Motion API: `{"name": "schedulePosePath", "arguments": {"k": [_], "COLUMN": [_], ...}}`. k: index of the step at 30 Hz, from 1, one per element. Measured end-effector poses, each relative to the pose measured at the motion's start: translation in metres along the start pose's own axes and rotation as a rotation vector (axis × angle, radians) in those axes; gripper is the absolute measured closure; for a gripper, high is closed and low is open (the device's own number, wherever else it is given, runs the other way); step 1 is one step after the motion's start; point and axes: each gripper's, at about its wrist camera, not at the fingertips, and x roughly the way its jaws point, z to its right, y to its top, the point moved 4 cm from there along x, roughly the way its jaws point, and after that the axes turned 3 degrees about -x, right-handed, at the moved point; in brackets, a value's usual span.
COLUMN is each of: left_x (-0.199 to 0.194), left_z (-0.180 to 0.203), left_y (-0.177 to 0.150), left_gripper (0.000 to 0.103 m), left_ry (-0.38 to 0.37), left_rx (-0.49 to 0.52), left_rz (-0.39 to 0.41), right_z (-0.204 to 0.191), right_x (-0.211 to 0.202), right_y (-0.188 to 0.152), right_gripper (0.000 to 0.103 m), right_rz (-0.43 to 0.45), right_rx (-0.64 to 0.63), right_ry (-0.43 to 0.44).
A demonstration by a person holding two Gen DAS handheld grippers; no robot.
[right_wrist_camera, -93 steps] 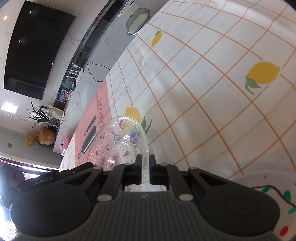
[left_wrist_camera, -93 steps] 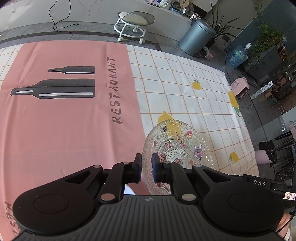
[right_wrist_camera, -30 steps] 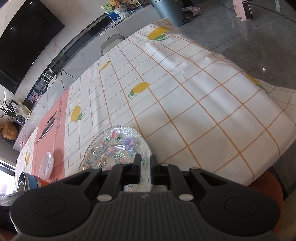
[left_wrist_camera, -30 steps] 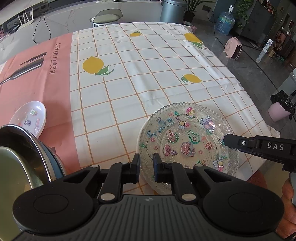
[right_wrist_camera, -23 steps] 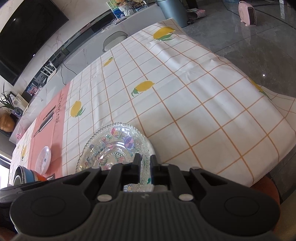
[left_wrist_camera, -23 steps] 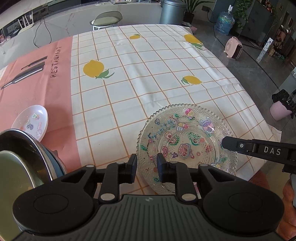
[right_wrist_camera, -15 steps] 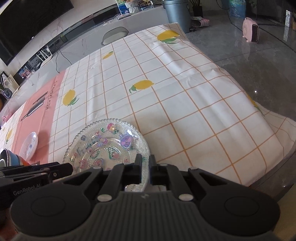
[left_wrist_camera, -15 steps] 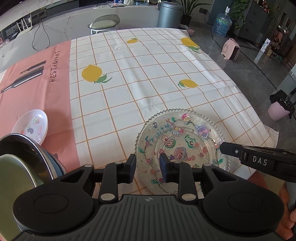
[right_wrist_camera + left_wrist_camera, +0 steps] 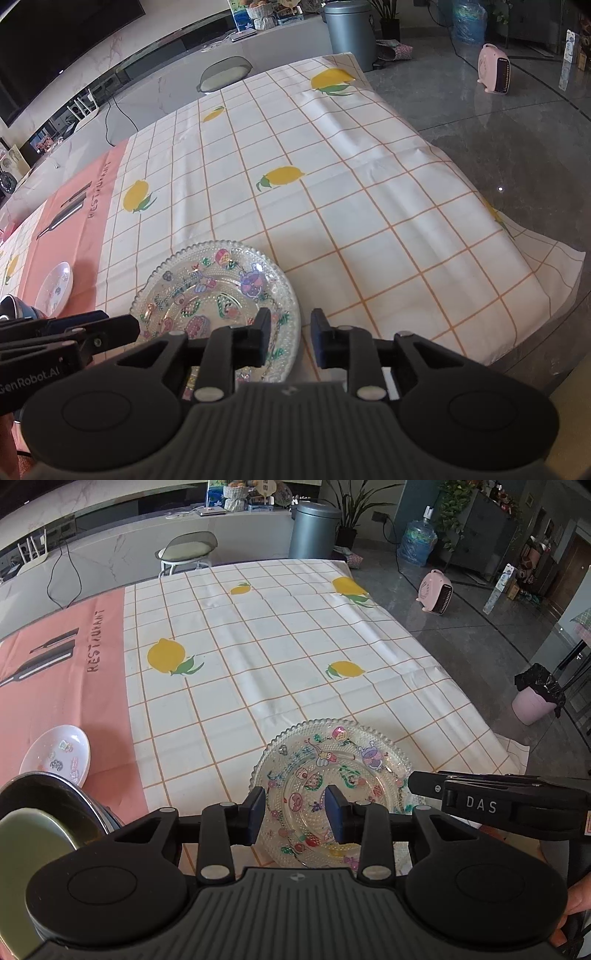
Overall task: Organize plates and bowls
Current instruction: 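Open both grippers to release the glass plate, then move both grippers to the small white sticker plate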
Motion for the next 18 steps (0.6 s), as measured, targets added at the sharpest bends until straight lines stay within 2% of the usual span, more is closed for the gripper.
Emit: {"name": "schedulePosePath", "arguments": {"k": [4, 8, 13, 18], "left_x": [-0.012, -0.028, -0.048, -0.064], "left_z": [0.003, -0.001, -0.018, -0.044], "left_y": [0.003, 0.009, 0.020, 0.029], "left_gripper": [0.062, 0.062, 0.062, 0.061], "left_ry": [-0.018, -0.037, -0.045, -0.011], "left_rx": [0.018, 0.016, -0.033, -0.075], "left_rz": [0.031, 0.073, 0.114, 0.133], "right_z": [-0.007, -0.020, -0.044, -0.075], "right_x": [-0.006, -0.009, -0.012, -0.012], "right_y": [0.003, 0.006, 0.015, 0.025], "right_gripper": [0.069, 0.065, 0.061, 0.056], "right_rz": [0.005, 0.007, 0.006, -0.004], "right_rx": [-0.005, -0.026, -0.076, -0.113], "right_ry": [0.005, 0.022, 0.051, 0.114]}}
